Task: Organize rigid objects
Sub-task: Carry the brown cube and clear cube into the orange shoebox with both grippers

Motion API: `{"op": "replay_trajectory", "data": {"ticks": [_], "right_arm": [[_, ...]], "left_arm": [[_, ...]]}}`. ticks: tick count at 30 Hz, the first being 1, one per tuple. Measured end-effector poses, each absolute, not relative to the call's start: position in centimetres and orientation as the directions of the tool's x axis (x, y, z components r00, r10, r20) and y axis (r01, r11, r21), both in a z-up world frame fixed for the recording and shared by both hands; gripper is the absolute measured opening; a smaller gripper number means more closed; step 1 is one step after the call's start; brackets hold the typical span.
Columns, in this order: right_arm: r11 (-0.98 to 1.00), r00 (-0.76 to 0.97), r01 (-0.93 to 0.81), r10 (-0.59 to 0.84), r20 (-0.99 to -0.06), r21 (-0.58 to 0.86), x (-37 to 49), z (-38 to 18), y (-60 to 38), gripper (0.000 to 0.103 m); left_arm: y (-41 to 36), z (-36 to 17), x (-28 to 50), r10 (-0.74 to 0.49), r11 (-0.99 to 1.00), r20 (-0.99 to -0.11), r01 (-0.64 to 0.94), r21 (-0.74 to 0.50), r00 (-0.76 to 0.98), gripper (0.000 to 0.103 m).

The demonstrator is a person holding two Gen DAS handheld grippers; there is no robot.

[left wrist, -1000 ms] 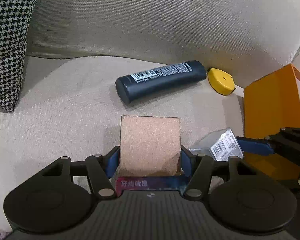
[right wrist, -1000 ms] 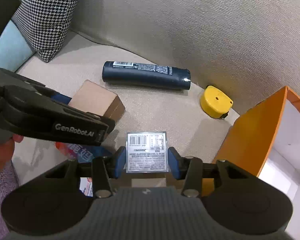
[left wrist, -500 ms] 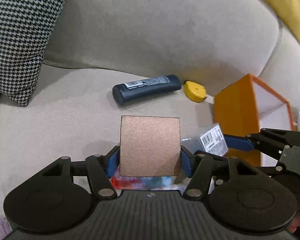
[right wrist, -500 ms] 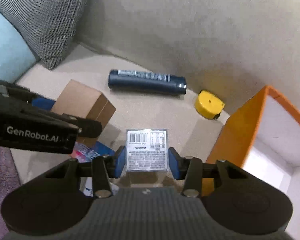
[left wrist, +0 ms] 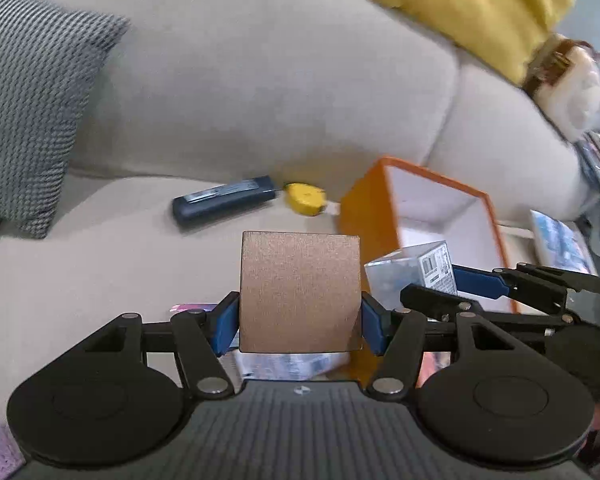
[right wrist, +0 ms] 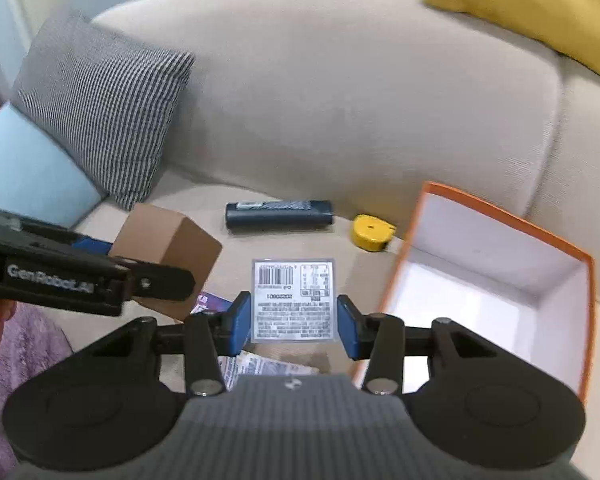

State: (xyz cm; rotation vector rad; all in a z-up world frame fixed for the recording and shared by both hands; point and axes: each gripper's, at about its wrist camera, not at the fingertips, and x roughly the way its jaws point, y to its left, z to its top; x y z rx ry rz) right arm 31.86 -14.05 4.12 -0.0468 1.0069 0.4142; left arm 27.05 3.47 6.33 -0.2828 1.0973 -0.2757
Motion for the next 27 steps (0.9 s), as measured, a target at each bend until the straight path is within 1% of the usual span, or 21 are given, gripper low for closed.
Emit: {"op": "replay_trajectory", "data": {"ticks": [5,10,15,19,24,27], "right_arm": [[0.95,0.49,-0.215,0.306,-0.816,0.227,30.7,4.9,-19.4,0.046],[0.966,0.498,-0.089,0.255,-0.829,0.244,29.7,3.8,-23.6,0.047],[0.953,0.494,0.001,0.264,-0.828,0.304,29.3,2.3,-27.0,0.047],[0.947,0.489,0.04,0.258,-0.833,0.317,29.7,1.0,-28.4,0.047],[0.936,0.476,0.084,0.263,-0.839,0.342,30.9,-1.4,-29.7,0.047],[0.928,0.461,0.097,0.277,-0.843,0.359,31.6,-2.7,-30.1,0.047]], "left_arm": [[-0.8,7.4,26.8,-0.389,0.92,-0.822,0.225,-0.322,0.415,0.07],[-5.8,7.4,27.0,-0.398,0.888,-0.837,0.387,-0.248,0.376,0.07],[-10.0,6.8,27.4,-0.394,0.831,-0.857,0.526,-0.179,0.331,0.07],[-13.1,5.5,28.2,-0.37,0.732,-0.885,0.675,-0.092,0.281,0.07],[-16.7,3.0,29.0,-0.276,0.557,-0.936,0.83,0.029,0.217,0.069],[-18.2,2.0,29.3,-0.247,0.438,-0.954,0.898,0.048,0.172,0.067]]}}
